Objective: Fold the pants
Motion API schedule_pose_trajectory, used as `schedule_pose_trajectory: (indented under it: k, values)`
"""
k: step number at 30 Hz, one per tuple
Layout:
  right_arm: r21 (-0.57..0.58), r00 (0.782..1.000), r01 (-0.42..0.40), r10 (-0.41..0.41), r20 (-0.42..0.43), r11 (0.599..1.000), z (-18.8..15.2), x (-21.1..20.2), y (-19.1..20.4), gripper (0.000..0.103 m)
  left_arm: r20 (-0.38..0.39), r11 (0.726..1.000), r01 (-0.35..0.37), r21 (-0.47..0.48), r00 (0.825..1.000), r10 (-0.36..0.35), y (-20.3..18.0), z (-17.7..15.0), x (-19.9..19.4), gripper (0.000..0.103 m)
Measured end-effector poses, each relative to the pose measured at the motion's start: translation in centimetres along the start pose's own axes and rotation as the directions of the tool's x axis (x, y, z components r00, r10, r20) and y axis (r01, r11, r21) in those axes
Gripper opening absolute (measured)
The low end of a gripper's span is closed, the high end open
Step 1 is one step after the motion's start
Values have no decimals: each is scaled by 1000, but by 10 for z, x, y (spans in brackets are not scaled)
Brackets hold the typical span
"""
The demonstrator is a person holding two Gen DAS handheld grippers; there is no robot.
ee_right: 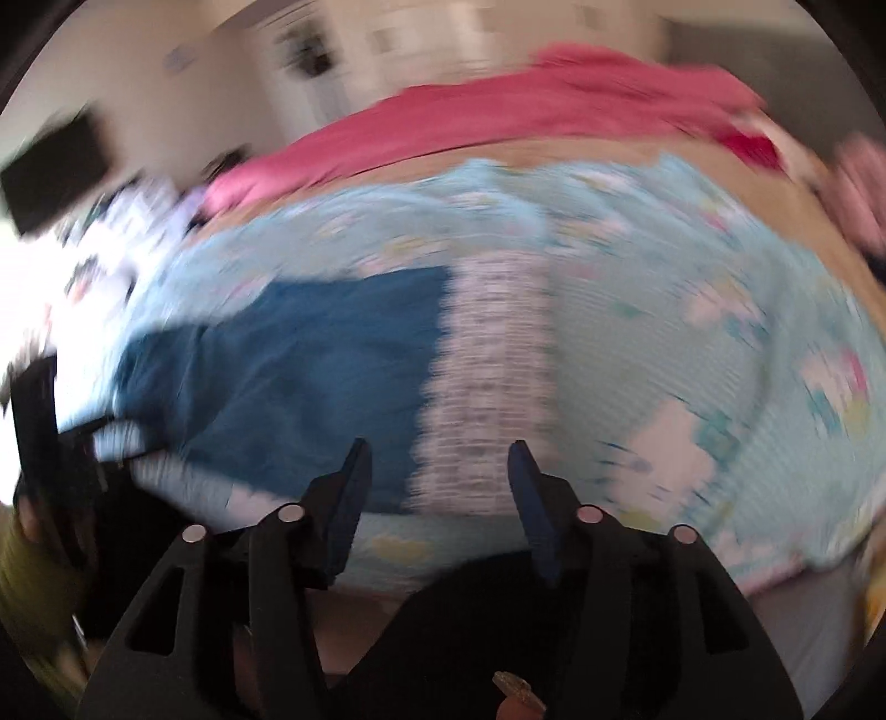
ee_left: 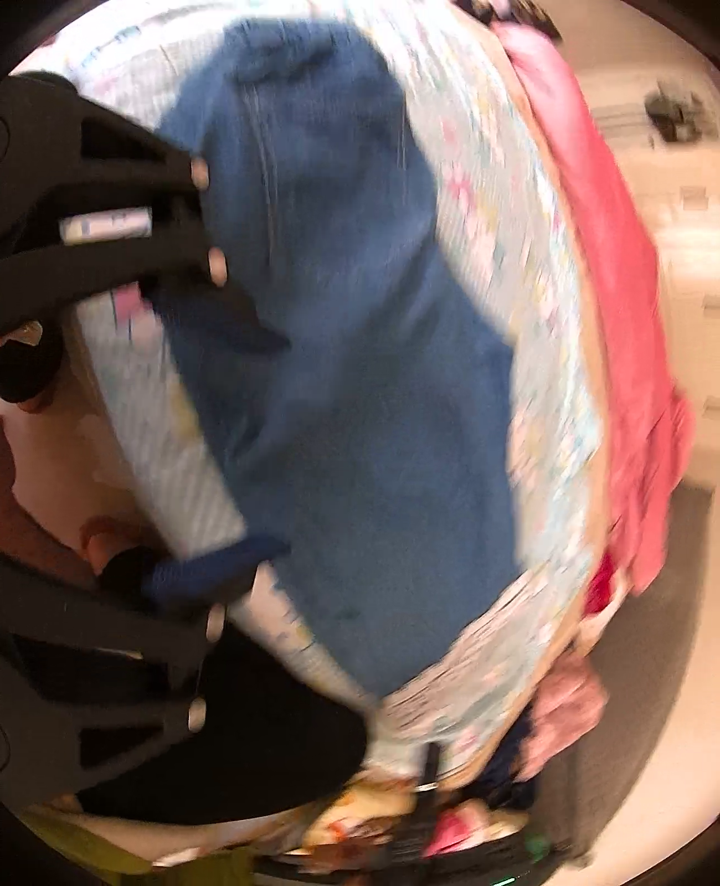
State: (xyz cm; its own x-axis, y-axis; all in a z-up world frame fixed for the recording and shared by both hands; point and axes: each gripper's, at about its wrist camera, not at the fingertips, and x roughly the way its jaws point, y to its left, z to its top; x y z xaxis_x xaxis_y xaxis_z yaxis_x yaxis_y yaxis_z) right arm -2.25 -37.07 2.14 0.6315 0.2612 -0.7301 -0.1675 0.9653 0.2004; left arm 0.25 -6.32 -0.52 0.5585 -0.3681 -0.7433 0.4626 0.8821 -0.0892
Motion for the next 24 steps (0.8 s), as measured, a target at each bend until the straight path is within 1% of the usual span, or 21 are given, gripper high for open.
schedule_pose_trajectory:
  k: [1, 2, 3, 4, 5, 6, 7, 9, 10, 12, 14, 16, 17, 18, 19, 21, 23, 24]
  values:
    - [-63, 999, -29, 28, -16, 998, 0, 7, 16, 50, 26, 999, -32, -38, 999, 33, 13, 2, -10, 70]
    - [-95, 999, -45, 43, -28, 994, 0, 12, 26, 50, 40, 996, -60, -70, 997, 63, 24, 3, -17, 76]
    - [-126, 997, -64, 59, -42, 990, 1, 19, 36, 50, 49, 987, -105, -121, 993, 112, 40, 4, -26, 79]
    - [-152, 996, -78, 71, -54, 985, 2, 25, 44, 50, 47, 979, -131, -154, 989, 139, 51, 4, -30, 86]
    - [-175, 994, -88, 77, -71, 981, 3, 33, 52, 50, 39, 960, -166, -225, 983, 179, 71, 2, -36, 87]
    - [-188, 993, -92, 77, -84, 978, 4, 38, 58, 50, 33, 943, -178, -281, 980, 195, 87, 0, -40, 88]
    - [-198, 992, -95, 77, -95, 976, 5, 44, 62, 50, 28, 925, -185, -331, 978, 206, 100, -2, -42, 91]
    - [-210, 991, -91, 68, -117, 973, 10, 55, 66, 50, 14, 886, -195, -421, 975, 221, 124, -8, -45, 93]
    - [-214, 990, -88, 62, -123, 973, 11, 57, 68, 50, -3, 856, -202, -475, 974, 228, 140, -12, -44, 93]
    - [-209, 989, -89, 62, -134, 974, 13, 62, 66, 50, -25, 817, -211, -536, 972, 235, 159, -15, -39, 93]
    - [-201, 988, -90, 61, -144, 975, 14, 65, 64, 51, -44, 792, -209, -574, 973, 225, 171, -17, -31, 93]
    - [-190, 986, -78, 48, -157, 979, 13, 71, 61, 54, -69, 768, -202, -608, 977, 203, 181, -17, -17, 93]
    - [-180, 984, -75, 44, -170, 981, 11, 73, 56, 54, -68, 759, -195, -621, 978, 195, 184, -18, -13, 89]
    - [-172, 982, -71, 38, -183, 982, 8, 76, 54, 55, -56, 761, -186, -621, 980, 193, 185, -17, -11, 55]
    - [-165, 979, -58, 24, -203, 985, 6, 79, 50, 55, -67, 768, -207, -606, 975, 210, 185, -15, -10, 42]
    - [-153, 975, -55, 20, -222, 987, 2, 82, 45, 55, -55, 778, -207, -593, 975, 217, 186, -13, -13, 41]
    - [-142, 974, -66, 33, -222, 988, -1, 82, 43, 55, -55, 777, -242, -582, 964, 259, 190, -12, -18, 41]
    - [-140, 974, -68, 36, -223, 988, -2, 81, 42, 55, -55, 776, -258, -575, 959, 278, 191, -14, -20, 44]
